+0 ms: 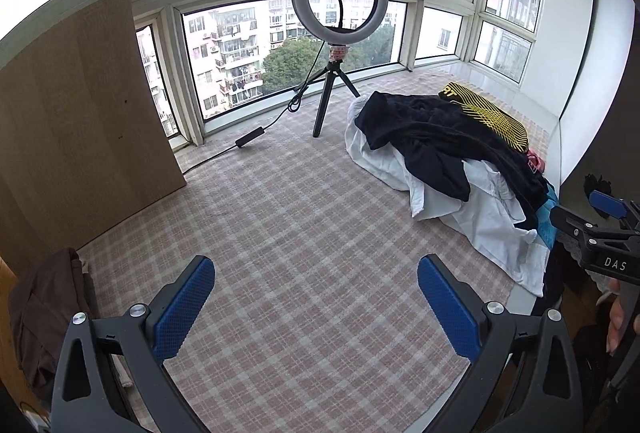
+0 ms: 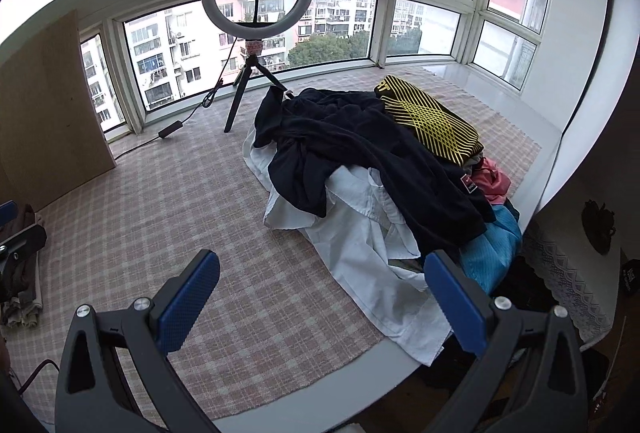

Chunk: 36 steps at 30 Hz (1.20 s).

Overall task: Fold clothes
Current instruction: 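Move both grippers toward the clothes heap beside the ring light, then grasp the black yellow-striped pants with the right gripper and lift them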

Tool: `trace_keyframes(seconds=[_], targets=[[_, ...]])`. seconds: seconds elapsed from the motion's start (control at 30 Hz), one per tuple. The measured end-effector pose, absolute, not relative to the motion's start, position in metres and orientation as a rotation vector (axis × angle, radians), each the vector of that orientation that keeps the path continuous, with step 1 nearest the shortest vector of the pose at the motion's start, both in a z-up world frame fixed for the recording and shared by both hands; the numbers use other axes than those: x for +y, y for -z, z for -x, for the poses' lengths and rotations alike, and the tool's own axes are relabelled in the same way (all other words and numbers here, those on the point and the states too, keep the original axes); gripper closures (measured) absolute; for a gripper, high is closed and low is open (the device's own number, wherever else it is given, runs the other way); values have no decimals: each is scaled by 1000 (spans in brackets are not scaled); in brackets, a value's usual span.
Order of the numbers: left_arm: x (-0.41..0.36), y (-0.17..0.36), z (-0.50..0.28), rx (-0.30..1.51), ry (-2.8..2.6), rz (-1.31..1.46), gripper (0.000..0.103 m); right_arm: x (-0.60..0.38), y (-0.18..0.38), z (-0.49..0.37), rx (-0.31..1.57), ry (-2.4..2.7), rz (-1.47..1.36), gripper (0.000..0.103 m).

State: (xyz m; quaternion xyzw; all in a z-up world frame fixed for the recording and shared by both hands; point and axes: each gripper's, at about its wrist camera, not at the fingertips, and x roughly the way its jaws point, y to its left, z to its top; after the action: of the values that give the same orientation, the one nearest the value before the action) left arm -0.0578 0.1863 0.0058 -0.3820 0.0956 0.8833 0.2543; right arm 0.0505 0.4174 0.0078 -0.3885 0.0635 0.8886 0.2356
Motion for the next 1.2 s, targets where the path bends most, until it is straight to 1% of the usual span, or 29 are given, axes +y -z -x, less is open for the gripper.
trace_keyframes(seconds=[0.47,0.9,1.07,1.2], targets=[[232,-15,70,273,-2454,1040,1,475,-2,-22,178,-2489,1090,0],[296,-13,88,259,-2560,1122,1,568,8,32,163,-2595,1135,0],[316,-13,96,247,-2588,1141,1,603,14,50,122,-2659,1124,0],[326,-12,101,240,-2611,1166,1,647,14,62,-2,-2714,1050,0]])
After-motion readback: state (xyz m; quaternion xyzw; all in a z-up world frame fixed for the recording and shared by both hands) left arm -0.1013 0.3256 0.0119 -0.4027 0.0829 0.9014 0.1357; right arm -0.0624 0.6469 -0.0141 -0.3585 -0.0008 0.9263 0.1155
